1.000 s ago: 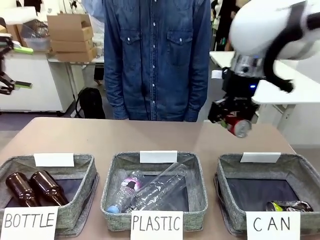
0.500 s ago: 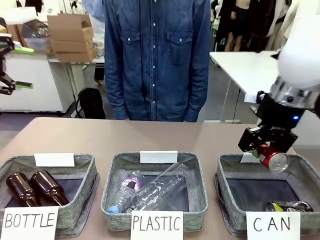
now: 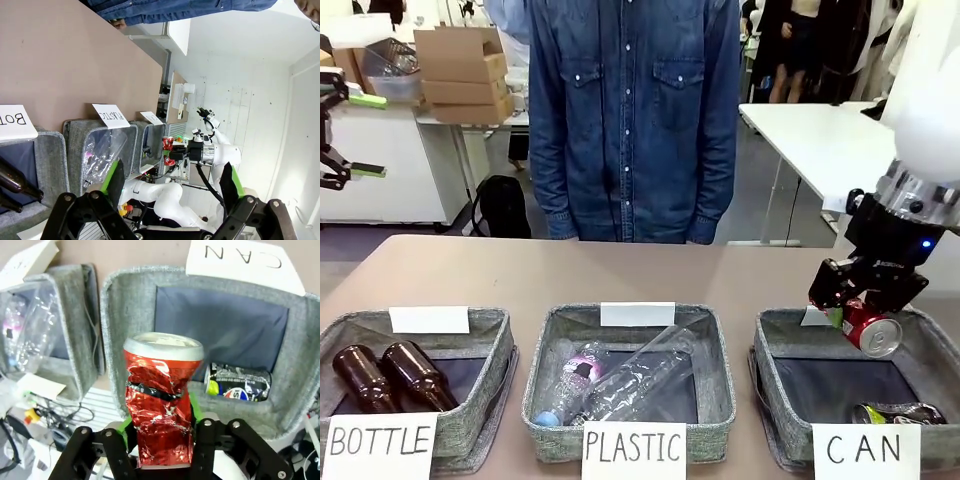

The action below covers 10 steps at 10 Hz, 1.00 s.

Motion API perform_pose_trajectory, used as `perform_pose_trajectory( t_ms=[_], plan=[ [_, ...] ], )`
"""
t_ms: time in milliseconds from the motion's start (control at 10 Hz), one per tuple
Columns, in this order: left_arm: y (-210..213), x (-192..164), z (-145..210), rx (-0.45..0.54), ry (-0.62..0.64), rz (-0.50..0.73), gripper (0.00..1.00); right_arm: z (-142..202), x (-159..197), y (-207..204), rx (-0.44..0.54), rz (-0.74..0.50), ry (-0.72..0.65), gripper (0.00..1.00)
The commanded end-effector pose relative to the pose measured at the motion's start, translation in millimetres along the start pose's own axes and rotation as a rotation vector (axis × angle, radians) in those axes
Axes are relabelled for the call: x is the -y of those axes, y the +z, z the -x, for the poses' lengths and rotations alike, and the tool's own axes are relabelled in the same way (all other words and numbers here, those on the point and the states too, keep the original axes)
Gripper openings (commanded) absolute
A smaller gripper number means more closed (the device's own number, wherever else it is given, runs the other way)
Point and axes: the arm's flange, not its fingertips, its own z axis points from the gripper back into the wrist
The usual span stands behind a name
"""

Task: Sort the can waste into the basket.
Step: Pick up the can waste from the table and place it in the right Fabric basket.

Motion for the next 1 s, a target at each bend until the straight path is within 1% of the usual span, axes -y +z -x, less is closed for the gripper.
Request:
perform_pose_trajectory(
  t_ms=[0, 700, 800, 900],
  plan=[
    [3, 0, 2, -0.008, -0.01, 0.001, 1.0, 1, 7, -9, 0.011, -0.052, 0.028, 1.0],
    [3, 0, 2, -0.008, -0.01, 0.001, 1.0, -4, 5, -8, 0.003, -0.058, 0.025, 1.0],
    [3, 0, 2, -0.008, -0.01, 0.001, 1.0, -5, 4, -1, 0.038, -0.211, 0.037, 1.0],
    [3, 0, 2, -0.008, -0.01, 0.001, 1.0, -6, 4, 9, 0.042, -0.428, 0.08, 1.0]
  ],
)
